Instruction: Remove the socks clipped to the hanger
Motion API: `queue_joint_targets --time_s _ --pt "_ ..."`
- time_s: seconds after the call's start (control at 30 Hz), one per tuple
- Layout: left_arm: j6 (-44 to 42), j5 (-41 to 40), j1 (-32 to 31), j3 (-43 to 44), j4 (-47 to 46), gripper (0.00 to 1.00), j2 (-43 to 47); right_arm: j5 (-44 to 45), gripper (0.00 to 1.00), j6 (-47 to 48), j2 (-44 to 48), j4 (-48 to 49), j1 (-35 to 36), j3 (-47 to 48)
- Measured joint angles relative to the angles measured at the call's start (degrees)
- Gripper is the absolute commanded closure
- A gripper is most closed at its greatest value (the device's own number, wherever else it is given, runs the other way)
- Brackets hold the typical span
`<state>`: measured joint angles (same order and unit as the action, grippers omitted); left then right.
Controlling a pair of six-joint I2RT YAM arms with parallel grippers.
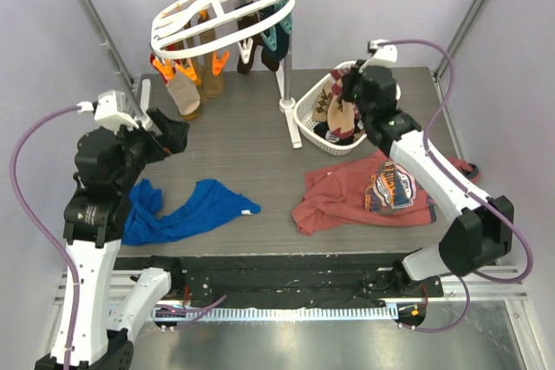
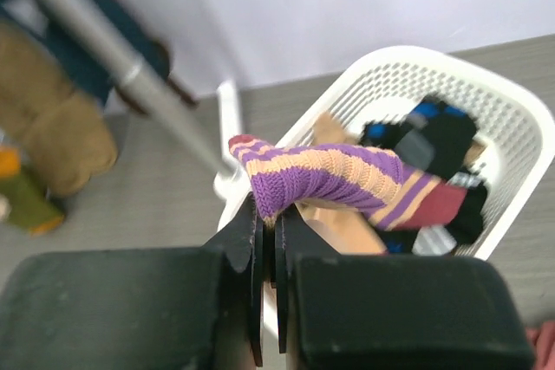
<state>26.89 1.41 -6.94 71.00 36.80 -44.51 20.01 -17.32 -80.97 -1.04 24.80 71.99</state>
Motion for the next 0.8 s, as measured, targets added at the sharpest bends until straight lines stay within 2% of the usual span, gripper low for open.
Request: queue_joint_targets --time_s 0.2,0.3,0.43,0.5,0.6,0.63,0.7,0.73,0.8 --pt "1.79 6.97 -0.87 -6.45 -0.39 0.0 3.72 -3.41 0.93 -3.54 -9.16 -0.55 -9.44 8.92" --pt "2.58 8.94 -1.16 -8.35 -0.5 0.0 3.93 -6.01 0.86 -7.13 -14.86 -0.42 -12.11 11.47" --pt "2.91 10.25 -1.75 -8.96 -0.55 0.0 3.93 -8.9 0.64 -12.55 -22.8 -0.39 -14.05 12.98" --pt "2.97 11.08 -2.1 -9.07 -0.83 0.0 3.93 -9.73 0.59 -15.32 -26.14 -1.11 -14.47 12.98" --pt "2.97 12.74 -2.62 -9.75 -1.75 0.0 3.93 -10.75 0.4 -18.71 -29.22 -1.79 -14.56 12.74" --pt "2.97 13.38 -2.78 -9.88 -1.84 0.0 3.91 -10.95 0.28 -19.37 -29.49 -1.95 -14.53 12.55" --pt "2.97 14.49 -2.99 -9.97 -1.84 0.0 3.91 -10.95 0.15 -20.28 -29.57 -3.06 -14.53 12.44" --pt "2.97 14.93 -3.13 -9.97 -1.86 0.0 3.93 -10.8 0.01 -20.28 -29.4 -3.61 -14.53 12.61" --pt "3.06 15.85 -3.37 -9.97 -1.86 0.0 3.91 -10.62 0.0 -20.31 -28.98 -5.62 -14.53 13.44"
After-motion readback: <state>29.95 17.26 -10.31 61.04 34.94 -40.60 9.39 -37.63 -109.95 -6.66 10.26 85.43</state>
